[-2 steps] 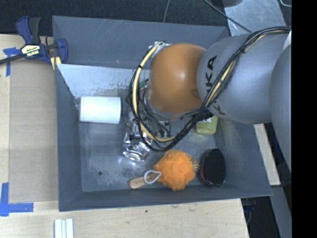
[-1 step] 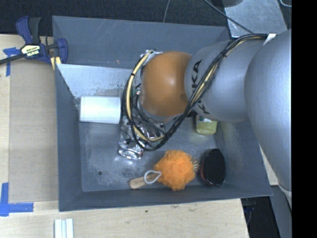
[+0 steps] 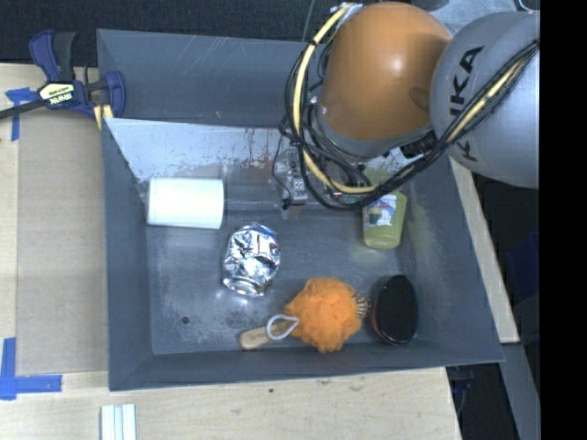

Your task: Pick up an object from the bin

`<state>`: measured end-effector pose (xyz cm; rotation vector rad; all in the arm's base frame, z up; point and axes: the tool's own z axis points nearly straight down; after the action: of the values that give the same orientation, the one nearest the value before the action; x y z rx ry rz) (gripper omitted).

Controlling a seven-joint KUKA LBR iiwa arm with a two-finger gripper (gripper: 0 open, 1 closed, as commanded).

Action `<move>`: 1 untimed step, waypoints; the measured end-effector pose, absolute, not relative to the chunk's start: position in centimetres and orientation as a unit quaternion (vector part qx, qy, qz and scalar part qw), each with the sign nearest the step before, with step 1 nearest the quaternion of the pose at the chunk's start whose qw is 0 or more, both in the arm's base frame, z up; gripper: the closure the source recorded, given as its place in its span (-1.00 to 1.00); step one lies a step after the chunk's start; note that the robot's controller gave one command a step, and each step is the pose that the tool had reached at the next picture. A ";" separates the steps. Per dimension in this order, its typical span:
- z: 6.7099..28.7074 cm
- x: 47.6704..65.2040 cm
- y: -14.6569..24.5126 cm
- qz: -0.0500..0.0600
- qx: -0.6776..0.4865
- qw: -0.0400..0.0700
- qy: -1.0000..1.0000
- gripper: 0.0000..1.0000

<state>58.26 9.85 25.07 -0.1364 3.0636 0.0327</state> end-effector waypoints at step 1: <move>24.5 58.0 10.0 0.011 -0.045 0.032 0.998 -1.00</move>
Offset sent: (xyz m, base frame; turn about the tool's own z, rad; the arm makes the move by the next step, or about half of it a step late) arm 0.0000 0.0000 0.0000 0.0000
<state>58.05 10.00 24.54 -0.1393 3.0733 0.0336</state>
